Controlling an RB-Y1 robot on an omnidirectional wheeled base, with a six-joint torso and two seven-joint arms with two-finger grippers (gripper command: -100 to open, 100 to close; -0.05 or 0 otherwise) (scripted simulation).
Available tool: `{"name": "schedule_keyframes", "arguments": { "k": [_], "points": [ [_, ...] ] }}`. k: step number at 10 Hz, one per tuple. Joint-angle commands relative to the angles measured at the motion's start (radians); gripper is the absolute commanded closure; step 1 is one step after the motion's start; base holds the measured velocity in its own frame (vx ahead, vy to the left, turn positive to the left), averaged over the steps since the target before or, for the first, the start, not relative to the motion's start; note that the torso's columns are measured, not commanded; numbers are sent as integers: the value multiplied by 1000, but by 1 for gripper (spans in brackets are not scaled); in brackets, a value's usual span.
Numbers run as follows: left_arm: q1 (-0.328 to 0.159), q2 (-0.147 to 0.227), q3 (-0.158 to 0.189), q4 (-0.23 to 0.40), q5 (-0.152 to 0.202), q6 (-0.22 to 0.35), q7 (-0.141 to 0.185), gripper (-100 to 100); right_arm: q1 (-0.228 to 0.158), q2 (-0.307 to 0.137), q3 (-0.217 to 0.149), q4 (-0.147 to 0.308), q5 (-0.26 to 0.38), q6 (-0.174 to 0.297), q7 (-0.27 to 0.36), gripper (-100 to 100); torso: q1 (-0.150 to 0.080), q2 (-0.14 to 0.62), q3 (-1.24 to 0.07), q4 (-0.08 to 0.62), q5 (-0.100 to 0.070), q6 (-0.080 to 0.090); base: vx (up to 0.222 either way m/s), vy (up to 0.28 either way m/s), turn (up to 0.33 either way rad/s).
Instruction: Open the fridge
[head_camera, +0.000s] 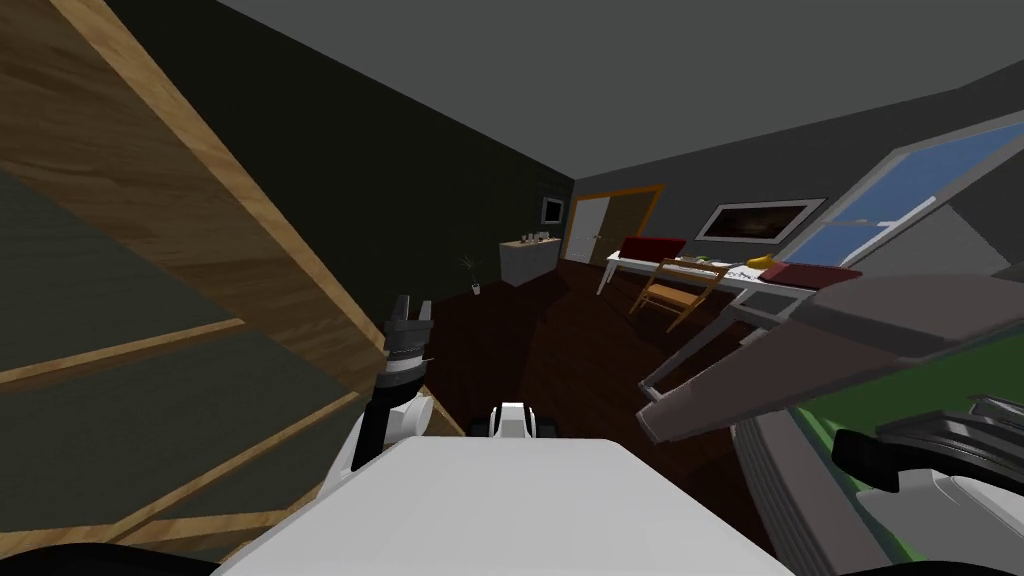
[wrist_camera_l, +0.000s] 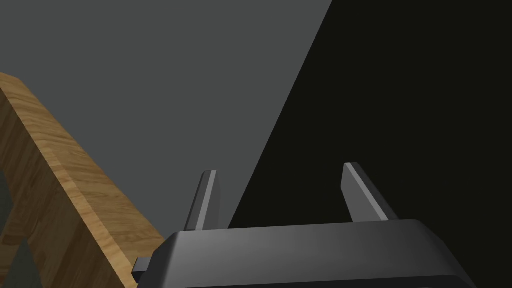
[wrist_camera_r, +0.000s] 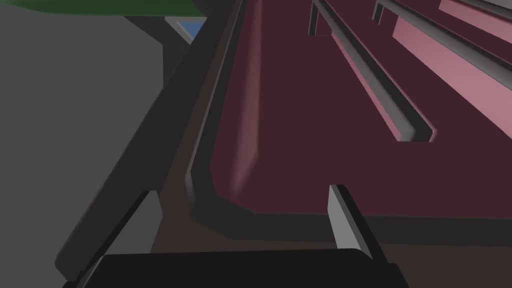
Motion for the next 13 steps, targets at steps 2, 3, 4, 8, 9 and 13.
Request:
{"name": "schedule_keyframes", "arguments": {
  "k": [2,3,4,8,9,13],
  "points": [
    [0,0,0,0,0,0,0,0,-34,62,-22,21,-2,-80,-3,-100,2,0,0,0,1,0,62,-44,-95],
    [0,0,0,0,0,0,0,0,-43,82,-30,26,-3,-106,-3,-100,3,1,0,0,1,0,59,-39,-92],
    [0,0,0,0,0,0,0,0,-53,103,-38,31,-3,-133,-3,-100,2,1,1,0,1,0,64,-38,-90],
    [0,0,0,0,0,0,0,0,-98,189,-78,52,-7,-252,-1,-100,0,0,0,0,0,0,103,-58,-120],
    [0,0,0,0,0,0,0,0,-111,211,-88,57,-7,-283,0,-100,0,0,0,0,0,0,101,-58,-143],
    [0,0,0,0,0,0,0,0,-149,275,-122,76,-11,-393,1,-100,1,1,0,0,0,0,103,-50,-105]
  ]
}}
